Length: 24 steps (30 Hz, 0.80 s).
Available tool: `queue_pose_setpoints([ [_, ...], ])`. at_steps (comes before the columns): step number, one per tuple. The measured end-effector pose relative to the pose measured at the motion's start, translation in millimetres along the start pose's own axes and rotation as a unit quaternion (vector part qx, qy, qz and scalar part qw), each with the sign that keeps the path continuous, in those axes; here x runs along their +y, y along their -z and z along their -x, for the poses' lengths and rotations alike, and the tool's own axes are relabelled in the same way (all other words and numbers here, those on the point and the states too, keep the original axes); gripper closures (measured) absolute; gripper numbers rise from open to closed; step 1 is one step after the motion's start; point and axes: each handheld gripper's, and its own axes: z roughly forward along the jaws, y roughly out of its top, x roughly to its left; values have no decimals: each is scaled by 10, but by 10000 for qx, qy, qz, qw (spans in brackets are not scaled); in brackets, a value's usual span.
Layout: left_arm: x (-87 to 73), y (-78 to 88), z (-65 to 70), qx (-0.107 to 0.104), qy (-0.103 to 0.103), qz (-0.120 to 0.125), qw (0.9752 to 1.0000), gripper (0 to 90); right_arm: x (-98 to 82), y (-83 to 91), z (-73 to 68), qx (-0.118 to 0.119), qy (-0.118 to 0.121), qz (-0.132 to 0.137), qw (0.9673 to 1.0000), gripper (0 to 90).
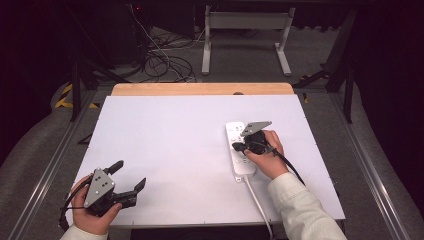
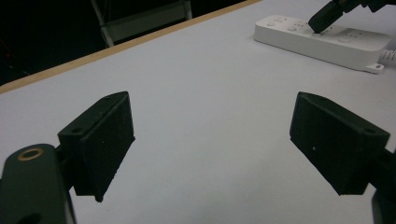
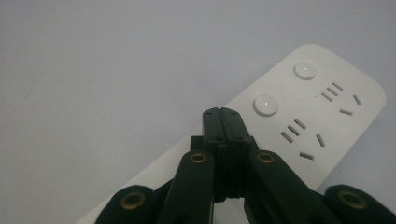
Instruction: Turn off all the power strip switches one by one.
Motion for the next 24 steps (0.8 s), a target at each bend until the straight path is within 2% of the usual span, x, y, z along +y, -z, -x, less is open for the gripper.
queue_pose_setpoints([
  [5, 2, 1, -7, 16, -47, 4, 10000, 143, -3, 0, 0, -30, 6, -53, 10000, 900],
  [18, 1, 1, 6, -1, -7, -2, 10000, 144, -7, -24, -46, -166, 131, -65, 9998, 900],
  [24, 3, 2, 7, -10, -28, -4, 10000, 144, -7, -24, -45, -164, 73, -86, 9998, 900],
])
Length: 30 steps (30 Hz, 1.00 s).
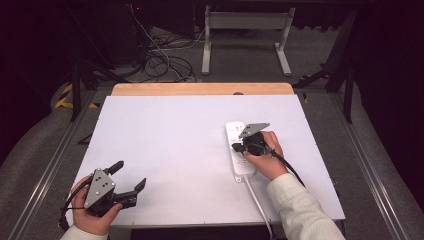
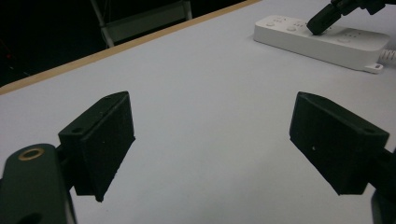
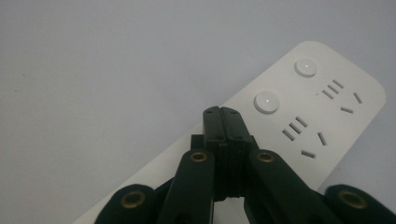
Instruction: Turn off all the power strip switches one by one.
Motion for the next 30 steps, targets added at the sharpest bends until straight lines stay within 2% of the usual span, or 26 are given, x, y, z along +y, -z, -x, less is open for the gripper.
queue_pose_setpoints([
  [5, 1, -1, 2, 3, -8, 7, 10000, 144, -1, -2, -44, -127, 69, 6, 9999, 900],
  [9, 1, 2, 4, -7, -25, -12, 10000, 144, -12, -14, -55, -157, 25, 15, 9999, 900],
  [13, 2, 4, 5, 3, -9, -7, 10000, 144, -13, -17, -90, -312, 102, 60, 9994, 900],
  [14, 1, 3, 6, -18, 11, -3, 10000, 144, -22, -15, -81, -299, 206, 137, 9992, 900],
  [15, 0, 2, 4, 3, 21, 3, 10000, 144, -4, 73, -48, -120, 35, 482, 9988, 900],
  [16, -2, 1, -2, 9, 36, 3, 10000, 144, -4, 73, -48, -120, 35, 482, 9988, 900],
  [18, -5, -8, -17, 19, 61, -13, 10000, 144, 86, 283, -43, 26, -169, 1126, 9935, 900],
  [22, -7, -17, -20, 0, 37, -28, 10000, 144, 127, 333, -50, -4, -48, 987, 9951, 900],
  [30, -1, -8, -7, 11, 48, -3, 10000, 145, 145, 268, 9, -34, -95, 871, 9961, 900],
])
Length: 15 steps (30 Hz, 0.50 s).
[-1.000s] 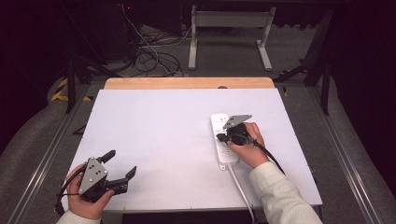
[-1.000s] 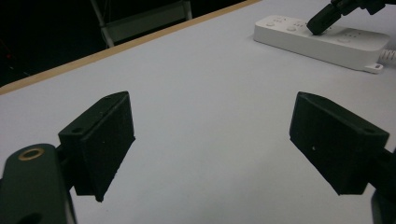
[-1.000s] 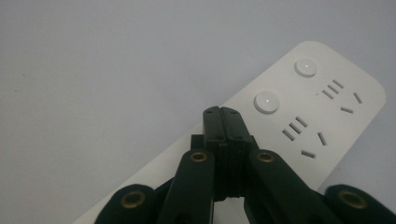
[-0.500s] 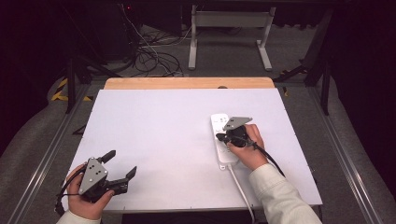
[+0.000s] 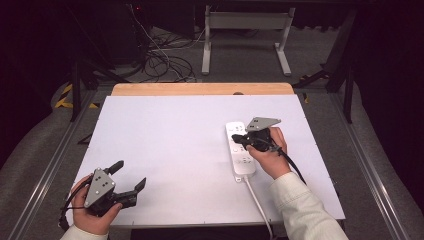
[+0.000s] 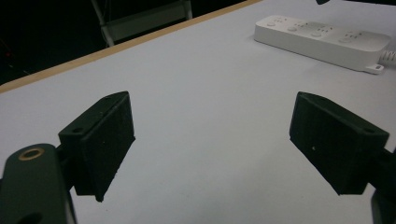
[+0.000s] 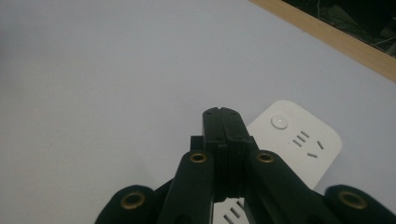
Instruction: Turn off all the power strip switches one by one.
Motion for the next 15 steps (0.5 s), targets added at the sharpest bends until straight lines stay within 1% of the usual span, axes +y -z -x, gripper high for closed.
queue_pose_setpoints([
  [4, -3, 2, -17, 12, -4, 5, 10000, 145, 51, -13, 49, -44, -23, -33, 10000, 900],
  [5, -2, 4, -16, 9, -1, 2, 10000, 145, 93, -31, 77, -61, -12, -84, 9999, 900],
  [6, -3, 4, -11, -1, 25, 7, 10000, 145, 93, -31, 77, -61, -12, -84, 9999, 900],
  [10, -1, 5, -13, -8, -1, 2, 10000, 145, 143, -105, 131, -141, -9, -247, 9996, 900],
  [12, -2, 5, -15, 1, -9, -3, 10000, 145, 148, -147, 156, -143, -44, -310, 9994, 900],
  [13, -6, 2, -11, -14, 38, 0, 10000, 145, 148, -166, 167, -155, -56, -344, 9993, 900],
  [15, -8, 3, -15, -16, 46, 2, 10000, 145, 143, -202, 183, -149, -86, -404, 9990, 900],
])
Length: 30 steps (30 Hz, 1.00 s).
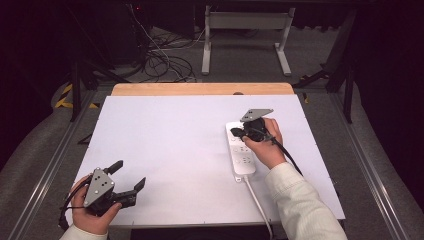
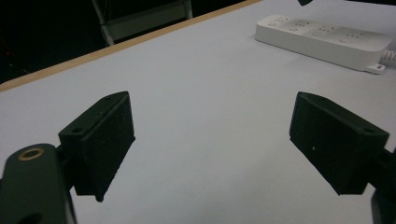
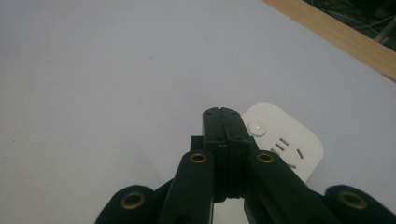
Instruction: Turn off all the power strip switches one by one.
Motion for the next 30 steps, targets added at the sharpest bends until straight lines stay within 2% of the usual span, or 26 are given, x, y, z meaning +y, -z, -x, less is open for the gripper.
queue_pose_setpoints([
  [7, -1, -5, -3, 4, -44, -26, 10000, 145, -52, -109, 49, 23, -6, -304, 9995, 900],
  [12, -6, -13, -1, -4, -45, -48, 10000, 145, -68, -149, 91, 18, -78, -320, 9995, 900],
  [25, -5, -9, -11, -1, -86, -39, 10000, 146, -112, -268, 103, 84, -67, -535, 9985, 900],
  [29, -5, -8, -1, 2, -44, -34, 10000, 146, -110, -273, 102, 100, -95, -519, 9986, 900],
  [30, -3, -8, -6, 15, -85, -33, 10000, 146, -112, -276, 102, 117, -110, -507, 9986, 900],
])
